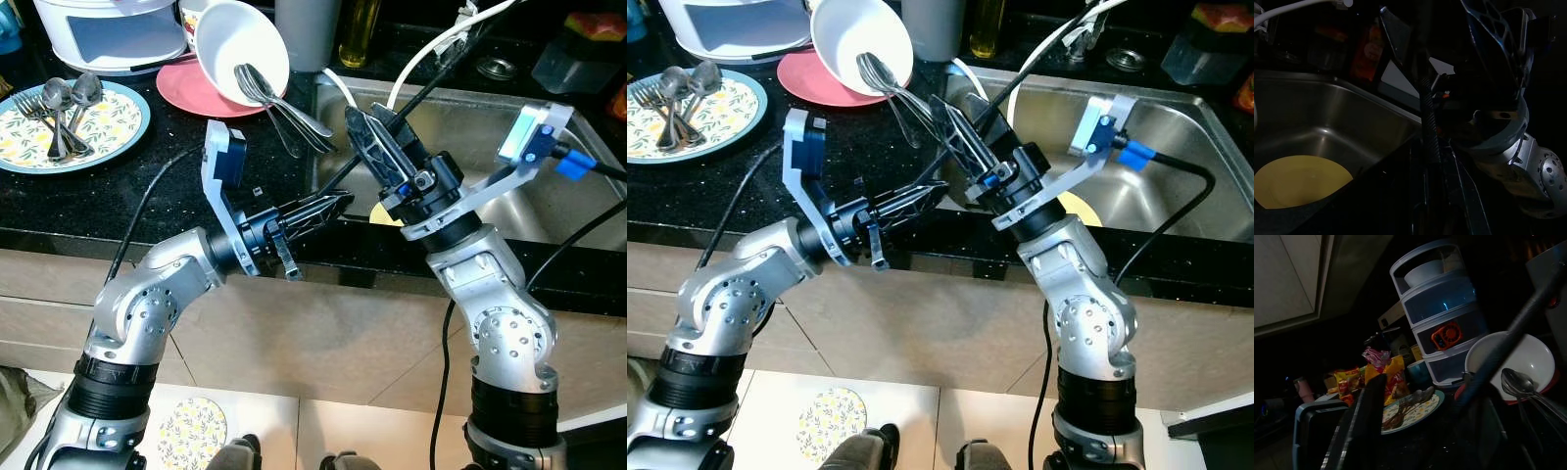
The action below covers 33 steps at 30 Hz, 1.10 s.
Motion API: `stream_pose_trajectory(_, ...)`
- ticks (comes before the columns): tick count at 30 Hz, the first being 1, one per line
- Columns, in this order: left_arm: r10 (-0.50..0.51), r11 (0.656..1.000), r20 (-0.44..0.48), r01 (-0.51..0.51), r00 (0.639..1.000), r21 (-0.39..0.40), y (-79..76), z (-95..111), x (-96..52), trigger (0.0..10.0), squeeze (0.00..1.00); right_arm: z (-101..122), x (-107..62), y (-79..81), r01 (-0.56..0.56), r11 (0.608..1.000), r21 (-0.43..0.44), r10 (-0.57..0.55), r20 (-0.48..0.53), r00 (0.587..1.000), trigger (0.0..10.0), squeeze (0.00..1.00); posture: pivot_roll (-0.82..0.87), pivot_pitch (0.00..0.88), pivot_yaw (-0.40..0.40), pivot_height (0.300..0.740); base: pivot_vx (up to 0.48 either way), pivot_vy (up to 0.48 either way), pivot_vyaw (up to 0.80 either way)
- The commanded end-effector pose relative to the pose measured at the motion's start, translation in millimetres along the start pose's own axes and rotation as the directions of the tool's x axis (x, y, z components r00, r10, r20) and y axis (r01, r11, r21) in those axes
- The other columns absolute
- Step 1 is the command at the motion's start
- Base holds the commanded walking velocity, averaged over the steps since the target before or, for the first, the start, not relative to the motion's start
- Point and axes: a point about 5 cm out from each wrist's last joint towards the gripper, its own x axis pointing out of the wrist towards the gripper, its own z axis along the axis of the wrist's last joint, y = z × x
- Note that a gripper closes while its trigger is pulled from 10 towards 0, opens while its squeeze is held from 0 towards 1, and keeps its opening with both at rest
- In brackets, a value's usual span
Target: Kitchen organization
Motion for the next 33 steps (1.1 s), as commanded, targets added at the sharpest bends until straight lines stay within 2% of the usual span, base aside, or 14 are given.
stream_pose_trajectory(1, -0.003, 1.000, -0.022, 0.003, 1.000, -0.001, -2.6, -4.7, 1.1, 0.0, 0.00, 1.3, -0.1, 5.8, -0.040, 0.999, 0.011, 0.040, 0.006, 0.999, 0.0, 0.00, 0.04, 0.114, -0.036, 0.740, 0.000, 0.000, 0.00)
stream_pose_trajectory(13, 0.048, 0.999, -0.021, -0.048, 0.999, 0.019, 2.9, -2.3, -2.3, 0.0, 0.00, 2.8, 0.0, 3.5, -0.031, 0.999, 0.014, 0.031, 0.019, 0.999, 0.0, 0.00, 0.04, 0.110, -0.038, 0.740, 0.000, 0.000, 0.00)
stream_pose_trajectory(14, 0.070, 0.997, -0.007, -0.070, 0.998, 0.029, 5.2, -0.1, -3.3, 3.8, 0.00, 3.3, 0.1, 2.8, -0.026, 1.000, 0.012, 0.026, 0.022, 0.999, 0.0, 0.00, 0.04, 0.111, -0.040, 0.740, 0.000, 0.000, 0.00)
stream_pose_trajectory(15, 0.085, 0.996, 0.017, -0.086, 0.996, 0.022, 7.4, 3.8, -4.4, 10.0, 1.00, 3.9, 0.3, 1.8, -0.021, 1.000, 0.011, 0.020, 0.025, 0.999, 0.0, 0.00, 0.04, 0.112, -0.041, 0.740, 0.000, 0.000, 0.00)
stream_pose_trajectory(19, 0.096, 0.994, 0.039, -0.098, 0.995, 0.048, 7.4, 12.0, -6.7, 10.0, 1.00, 5.4, 1.2, -0.6, -0.009, 1.000, 0.005, 0.009, 0.029, 1.000, 0.0, 0.00, 0.04, 0.113, -0.044, 0.740, 0.000, 0.000, 0.00)
stream_pose_trajectory(23, 0.108, 0.989, 0.024, -0.110, 0.994, 0.095, 5.6, 18.0, -8.8, 10.0, 1.00, 7.4, 5.9, -8.1, 0.035, 0.999, -0.024, -0.034, 0.034, 0.999, 0.0, 0.00, 0.05, 0.114, -0.048, 0.740, 0.000, 0.000, 0.00)
stream_pose_trajectory(26, 0.118, 0.983, 0.027, -0.121, 0.993, 0.139, 2.2, 26.4, -11.7, 10.0, 1.00, 9.6, 12.4, -23.5, 0.125, 0.990, -0.065, -0.123, 0.032, 0.992, 0.0, 0.00, 0.05, 0.117, -0.053, 0.740, 0.000, 0.000, 0.00)
stream_pose_trajectory(28, 0.137, 0.974, 0.022, -0.138, 0.990, 0.179, 0.9, 32.4, -15.0, 10.0, 1.00, 11.2, 17.0, -31.9, 0.159, 0.984, -0.086, -0.158, 0.023, 0.987, 0.0, 0.00, 0.06, 0.119, -0.058, 0.740, 0.000, 0.000, -0.63)
stream_pose_trajectory(33, 0.161, 0.966, 0.024, -0.163, 0.987, 0.199, 1.0, 36.5, -19.6, 10.0, 1.00, 12.3, 23.8, -36.2, 0.168, 0.981, -0.096, -0.168, 0.016, 0.986, 0.0, 0.00, 0.07, 0.123, -0.064, 0.740, 0.000, 0.000, -0.80)
